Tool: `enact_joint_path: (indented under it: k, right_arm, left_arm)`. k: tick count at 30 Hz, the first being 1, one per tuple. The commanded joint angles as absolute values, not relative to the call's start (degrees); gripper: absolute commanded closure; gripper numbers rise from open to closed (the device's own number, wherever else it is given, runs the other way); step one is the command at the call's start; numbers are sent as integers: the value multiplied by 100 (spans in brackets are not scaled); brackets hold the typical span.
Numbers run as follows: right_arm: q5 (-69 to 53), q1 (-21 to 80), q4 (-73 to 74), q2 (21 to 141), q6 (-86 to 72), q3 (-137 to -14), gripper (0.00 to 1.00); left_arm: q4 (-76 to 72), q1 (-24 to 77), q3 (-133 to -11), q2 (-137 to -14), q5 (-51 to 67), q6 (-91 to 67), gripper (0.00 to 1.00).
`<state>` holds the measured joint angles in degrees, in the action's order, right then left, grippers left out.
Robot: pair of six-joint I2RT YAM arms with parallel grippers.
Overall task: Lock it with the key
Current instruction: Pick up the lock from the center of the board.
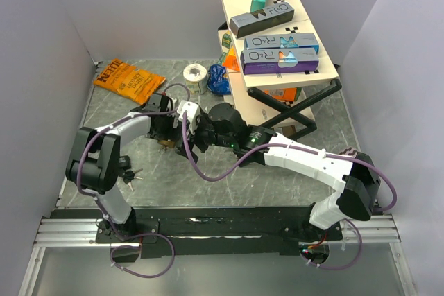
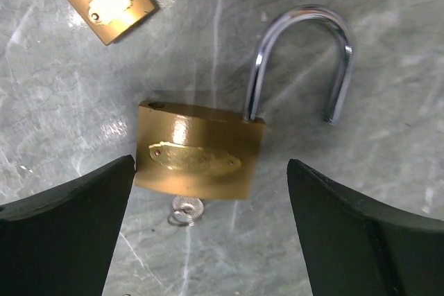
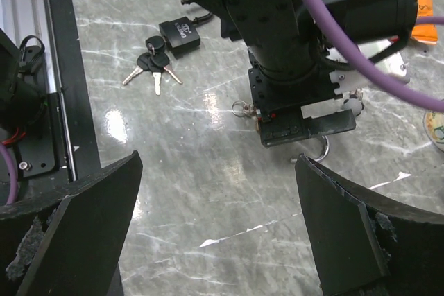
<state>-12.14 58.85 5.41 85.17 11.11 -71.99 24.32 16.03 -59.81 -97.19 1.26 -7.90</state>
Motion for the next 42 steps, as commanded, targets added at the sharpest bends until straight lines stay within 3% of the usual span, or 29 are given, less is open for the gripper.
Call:
enact_joint_path:
  k: [1, 10, 13, 19, 23, 28, 32, 42]
  right_arm:
    - [-1274, 5880, 448, 8534, 958, -7400, 0]
    - [-1239, 5889, 431, 8499, 940, -7321, 0]
    - [-1213, 5871, 431, 8508, 940, -7313, 0]
    - [-1213, 5862, 422, 8534, 914, -7330, 0]
    - [-1204, 5862, 413, 8587, 844, -7374, 0]
    - [-976, 5854, 334, 8692, 493, -7470, 0]
    - [-739, 5862, 212, 8815, 141, -7593, 0]
    - [-369, 5862, 167, 9465, -597, -8419, 2]
  left_arm:
    - [2294, 1661, -6161, -9940, -263, -721, 4]
    - [2232, 1679, -6258, -10274, -317, -624, 1]
    - [2268, 1731, -6293, -10327, -246, -633, 7]
    - [2434, 1837, -6293, -10310, -220, -685, 26]
    - [2619, 1828, -6328, -10143, -71, -826, 56]
    - [2838, 1442, -6494, -9433, 587, -1265, 73]
    - [2953, 950, -6653, -8790, 1203, -1695, 99]
    - [2664, -271, -6478, -7410, 2899, -3110, 99]
